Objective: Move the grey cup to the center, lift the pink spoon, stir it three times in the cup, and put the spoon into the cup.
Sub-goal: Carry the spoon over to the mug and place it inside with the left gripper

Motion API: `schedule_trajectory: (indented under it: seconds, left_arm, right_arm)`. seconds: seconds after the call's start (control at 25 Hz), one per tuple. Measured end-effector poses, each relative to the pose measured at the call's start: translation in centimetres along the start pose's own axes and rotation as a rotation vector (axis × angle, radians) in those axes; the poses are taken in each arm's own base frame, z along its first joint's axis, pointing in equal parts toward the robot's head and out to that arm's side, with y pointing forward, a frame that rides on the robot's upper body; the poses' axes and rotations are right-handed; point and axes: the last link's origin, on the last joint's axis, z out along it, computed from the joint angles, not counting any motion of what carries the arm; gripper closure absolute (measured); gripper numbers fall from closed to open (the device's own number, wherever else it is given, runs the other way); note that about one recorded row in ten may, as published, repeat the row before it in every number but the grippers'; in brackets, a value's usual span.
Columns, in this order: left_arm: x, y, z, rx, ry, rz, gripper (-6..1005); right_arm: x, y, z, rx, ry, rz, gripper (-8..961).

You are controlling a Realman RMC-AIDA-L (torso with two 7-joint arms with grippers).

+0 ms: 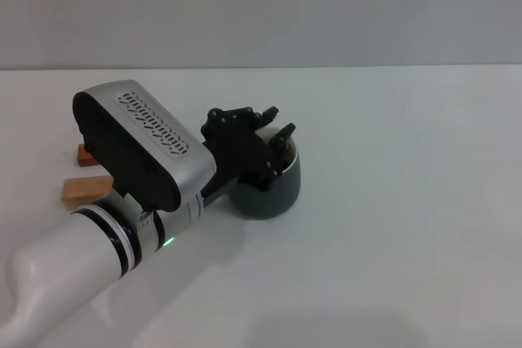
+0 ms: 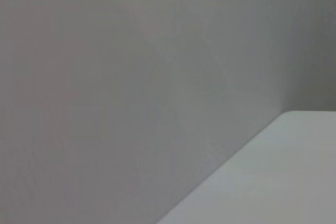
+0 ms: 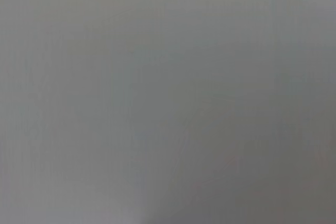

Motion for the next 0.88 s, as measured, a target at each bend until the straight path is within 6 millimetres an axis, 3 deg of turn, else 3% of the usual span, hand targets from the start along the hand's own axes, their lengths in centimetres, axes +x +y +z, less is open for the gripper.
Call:
schedule_trajectory:
  seconds: [0.24, 0.44, 0.6, 0.64, 0.72, 0.88]
  left_arm:
    - [0.2, 0.0, 0.2, 0.005, 0.006, 0.007, 697]
    - [0.8, -1.6, -0.2, 0.089, 0.093, -0.048, 469]
    - [1.6, -3.1, -1.3, 0.192, 0.28, -0.122, 319]
    - [1.2, -4.2, -2.1, 0.264, 0.399, -0.177, 282]
    - [1.0, -4.6, -2.4, 0.289, 0.441, -0.194, 277]
    - [-1.7, -7.3, -4.1, 0.4, 0.525, -0.253, 268]
  right_arm:
    - [0.0, 0.1, 0.0, -0.001, -0.001, 0.003, 954]
    - [0.0, 0.1, 0.0, -0.001, 0.0, 0.003, 954]
    - [0.0, 0.1, -0.1, 0.0, -0.001, 0.003, 954]
    - [0.0, 0.1, -0.1, 0.0, -0.001, 0.004, 954]
    - [0.0, 0.1, -0.1, 0.0, -0.001, 0.004, 954]
    - [0.0, 0.2, -0.2, 0.0, -0.006, 0.009, 954]
